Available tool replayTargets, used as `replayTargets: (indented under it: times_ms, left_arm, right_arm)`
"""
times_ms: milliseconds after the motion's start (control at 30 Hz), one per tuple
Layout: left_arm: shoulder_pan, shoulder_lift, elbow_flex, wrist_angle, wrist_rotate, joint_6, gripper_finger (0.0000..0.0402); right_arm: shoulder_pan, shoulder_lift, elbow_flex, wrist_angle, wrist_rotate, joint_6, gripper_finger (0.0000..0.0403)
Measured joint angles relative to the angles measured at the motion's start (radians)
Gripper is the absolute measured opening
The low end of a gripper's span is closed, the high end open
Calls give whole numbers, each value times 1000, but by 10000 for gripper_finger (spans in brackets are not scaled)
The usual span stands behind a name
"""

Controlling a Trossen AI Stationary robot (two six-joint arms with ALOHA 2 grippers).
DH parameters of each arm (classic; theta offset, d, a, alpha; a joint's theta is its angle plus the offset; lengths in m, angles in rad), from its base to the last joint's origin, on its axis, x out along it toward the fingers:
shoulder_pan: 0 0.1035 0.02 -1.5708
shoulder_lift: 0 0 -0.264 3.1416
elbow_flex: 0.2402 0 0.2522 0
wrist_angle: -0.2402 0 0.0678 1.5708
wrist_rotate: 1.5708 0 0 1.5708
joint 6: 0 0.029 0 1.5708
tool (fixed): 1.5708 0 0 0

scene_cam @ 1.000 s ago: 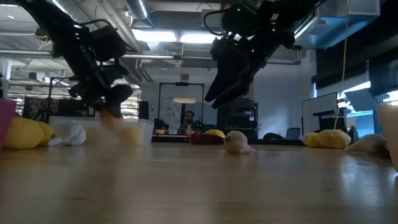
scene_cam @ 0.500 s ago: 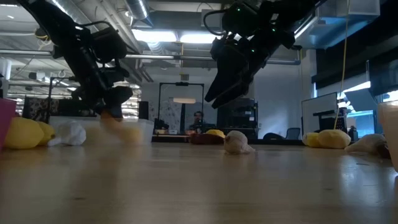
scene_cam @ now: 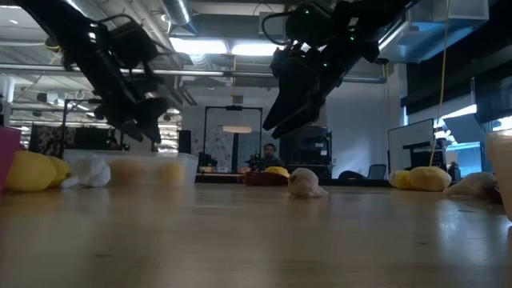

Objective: Sort produce into baskets
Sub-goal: Put the yellow lemon into the left white bin

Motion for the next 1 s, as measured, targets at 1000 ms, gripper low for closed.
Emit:
replayTargets:
  times_ms: [1000]
  left_arm:
    - [-261,-133,0,120,219,62,294]
  right_arm:
    - [0,0,0,1,0,-7,346]
